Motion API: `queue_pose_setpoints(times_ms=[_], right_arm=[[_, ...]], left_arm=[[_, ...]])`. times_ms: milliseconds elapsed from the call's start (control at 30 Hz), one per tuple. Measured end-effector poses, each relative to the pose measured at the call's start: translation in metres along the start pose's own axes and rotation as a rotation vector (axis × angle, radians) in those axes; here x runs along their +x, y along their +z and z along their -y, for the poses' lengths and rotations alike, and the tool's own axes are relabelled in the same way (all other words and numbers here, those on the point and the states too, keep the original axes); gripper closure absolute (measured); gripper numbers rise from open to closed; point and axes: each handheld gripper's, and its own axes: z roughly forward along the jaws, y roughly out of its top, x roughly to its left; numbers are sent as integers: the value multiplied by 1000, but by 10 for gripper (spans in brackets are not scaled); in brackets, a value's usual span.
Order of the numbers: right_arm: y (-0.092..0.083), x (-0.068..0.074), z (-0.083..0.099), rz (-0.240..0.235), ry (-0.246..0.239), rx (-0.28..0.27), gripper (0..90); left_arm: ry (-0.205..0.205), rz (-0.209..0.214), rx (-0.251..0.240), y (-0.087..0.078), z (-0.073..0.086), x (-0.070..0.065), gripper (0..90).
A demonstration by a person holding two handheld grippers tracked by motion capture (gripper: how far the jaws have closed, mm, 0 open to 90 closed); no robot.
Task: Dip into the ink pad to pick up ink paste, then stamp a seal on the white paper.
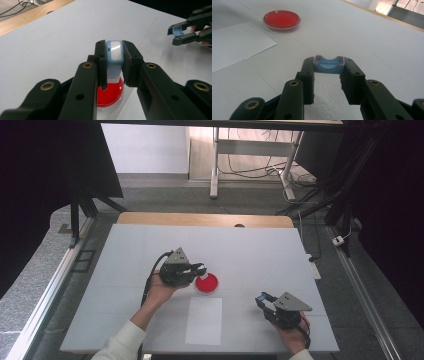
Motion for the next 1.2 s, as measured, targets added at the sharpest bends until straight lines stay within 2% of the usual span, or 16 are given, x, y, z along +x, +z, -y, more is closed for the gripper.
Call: queue_pose_setpoints(times_ms=[200, 300, 600, 833, 1200], right_arm=[[0, -1, 0, -6, 2, -8, 646], [0, -1, 0, -4, 1, -7, 646], [0, -1, 0, 0, -3, -7, 646], [0, -1, 0, -9, -1, -10, 646], [1, -1, 0, -9, -1, -10, 646]], left_arm=[[-6, 37, -1, -5, -2, -3, 755], [-6, 27, 11, -6, -3, -5, 755], [10, 56, 13, -8, -4, -10, 755], [14, 64, 10, -11, -3, -16, 754], [44, 67, 16, -21, -1, -26, 754]])
